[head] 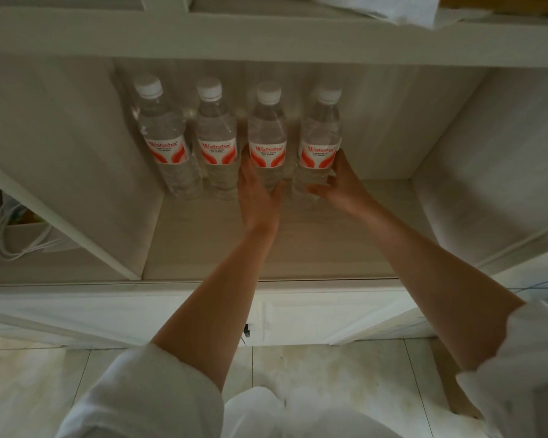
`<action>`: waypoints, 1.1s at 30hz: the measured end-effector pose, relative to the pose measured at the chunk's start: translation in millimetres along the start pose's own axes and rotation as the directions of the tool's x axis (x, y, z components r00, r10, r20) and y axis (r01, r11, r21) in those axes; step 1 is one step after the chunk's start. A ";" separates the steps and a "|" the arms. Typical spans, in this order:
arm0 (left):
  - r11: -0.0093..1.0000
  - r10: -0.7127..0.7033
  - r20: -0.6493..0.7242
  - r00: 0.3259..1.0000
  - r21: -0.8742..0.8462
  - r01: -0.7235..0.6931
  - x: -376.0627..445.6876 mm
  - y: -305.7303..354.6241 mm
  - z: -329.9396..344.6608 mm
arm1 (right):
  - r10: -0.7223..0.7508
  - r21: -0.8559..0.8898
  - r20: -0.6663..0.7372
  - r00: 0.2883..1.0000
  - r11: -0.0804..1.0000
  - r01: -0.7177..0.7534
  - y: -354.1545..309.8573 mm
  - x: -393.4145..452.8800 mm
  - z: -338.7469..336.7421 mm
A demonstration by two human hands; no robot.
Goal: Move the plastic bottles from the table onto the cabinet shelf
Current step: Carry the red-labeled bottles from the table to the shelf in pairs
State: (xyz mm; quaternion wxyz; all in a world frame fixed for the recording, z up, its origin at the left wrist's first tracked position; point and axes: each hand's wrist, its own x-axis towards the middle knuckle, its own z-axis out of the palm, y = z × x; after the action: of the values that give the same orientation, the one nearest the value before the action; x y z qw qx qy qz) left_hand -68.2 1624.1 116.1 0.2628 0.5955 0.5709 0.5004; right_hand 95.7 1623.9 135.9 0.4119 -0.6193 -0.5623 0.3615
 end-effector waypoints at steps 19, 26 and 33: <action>0.969 0.032 -0.002 0.999 0.246 -0.031 -97.1 0.8 -43.8 | -0.035 -0.182 -0.100 0.994 0.983 0.017 18.2 -98.6 18.1; 0.976 -0.093 -0.147 0.985 0.183 0.120 -197.1 10.8 -77.4 | -0.147 -0.014 0.219 0.965 0.988 0.153 9.9 -187.5 24.4; 0.868 -0.387 -0.419 0.822 0.135 0.477 -336.5 15.7 -119.2 | -0.168 -0.043 0.621 0.766 0.968 0.247 16.4 -262.4 52.2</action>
State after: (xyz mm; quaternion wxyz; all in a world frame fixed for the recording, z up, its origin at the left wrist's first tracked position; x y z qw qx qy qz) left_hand -117.1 1272.8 73.5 0.1829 0.3683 0.7860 0.4615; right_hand 26.8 1367.9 95.9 0.2064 -0.4266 -0.7511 0.4596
